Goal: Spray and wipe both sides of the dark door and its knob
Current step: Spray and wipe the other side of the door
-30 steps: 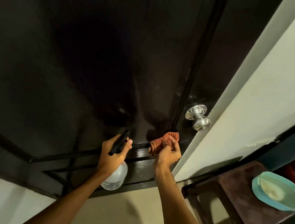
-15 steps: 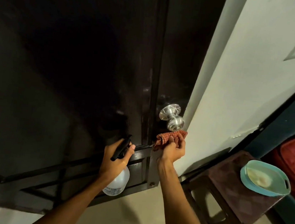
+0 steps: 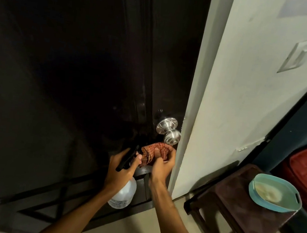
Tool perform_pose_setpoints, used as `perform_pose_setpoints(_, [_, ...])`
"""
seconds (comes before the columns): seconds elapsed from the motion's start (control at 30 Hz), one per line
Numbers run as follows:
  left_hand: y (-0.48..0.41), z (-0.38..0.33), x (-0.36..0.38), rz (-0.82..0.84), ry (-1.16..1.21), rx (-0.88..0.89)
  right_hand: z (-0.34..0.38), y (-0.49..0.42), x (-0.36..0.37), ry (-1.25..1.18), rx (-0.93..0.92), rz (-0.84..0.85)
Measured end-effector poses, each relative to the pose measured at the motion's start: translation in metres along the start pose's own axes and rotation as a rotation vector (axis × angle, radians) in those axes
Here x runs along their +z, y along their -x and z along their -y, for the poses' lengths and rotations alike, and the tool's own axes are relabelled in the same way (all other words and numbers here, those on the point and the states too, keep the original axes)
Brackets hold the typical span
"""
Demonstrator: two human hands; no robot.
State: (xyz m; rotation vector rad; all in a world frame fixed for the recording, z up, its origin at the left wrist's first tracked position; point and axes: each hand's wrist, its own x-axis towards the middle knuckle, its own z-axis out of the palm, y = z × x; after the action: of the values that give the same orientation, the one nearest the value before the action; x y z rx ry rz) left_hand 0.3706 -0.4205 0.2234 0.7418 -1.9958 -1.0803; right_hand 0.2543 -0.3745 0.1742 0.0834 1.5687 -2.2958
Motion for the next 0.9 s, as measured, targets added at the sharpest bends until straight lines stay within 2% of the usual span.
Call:
perform_pose_setpoints(0.1, [0.003, 0.000, -0.006, -0.011, 0.027, -0.051, 0.000, 0.022, 0.010, 0.093, -0.113, 0.045])
perform_pose_setpoints(0.27, [0.003, -0.023, -0.028, -0.012, 0.063, -0.040, 0.038, 0.047, 0.036, 0.239, -0.472, 0.210])
perform_pose_setpoints(0.4, [0.001, -0.041, -0.049, -0.051, 0.087, -0.023, 0.047, 0.045, 0.049, 0.346, -0.676, 0.214])
perform_pose_setpoints(0.57, [-0.003, -0.056, -0.064, -0.086, 0.133, -0.029, 0.056, 0.059, 0.063, 0.380, -0.646, 0.129])
perform_pose_setpoints(0.77, [-0.016, -0.079, -0.072, -0.085, 0.185, -0.023, 0.115, 0.055, 0.091, 0.402, -0.847, 0.139])
perform_pose_setpoints(0.83, [-0.019, -0.085, -0.074, -0.093, 0.203, 0.008, 0.120, 0.055, 0.087, 0.362, -0.834, 0.071])
perform_pose_setpoints(0.9, [-0.025, -0.096, -0.076, -0.093, 0.213, 0.039, 0.130, 0.044, 0.086, 0.275, -0.731, -0.078])
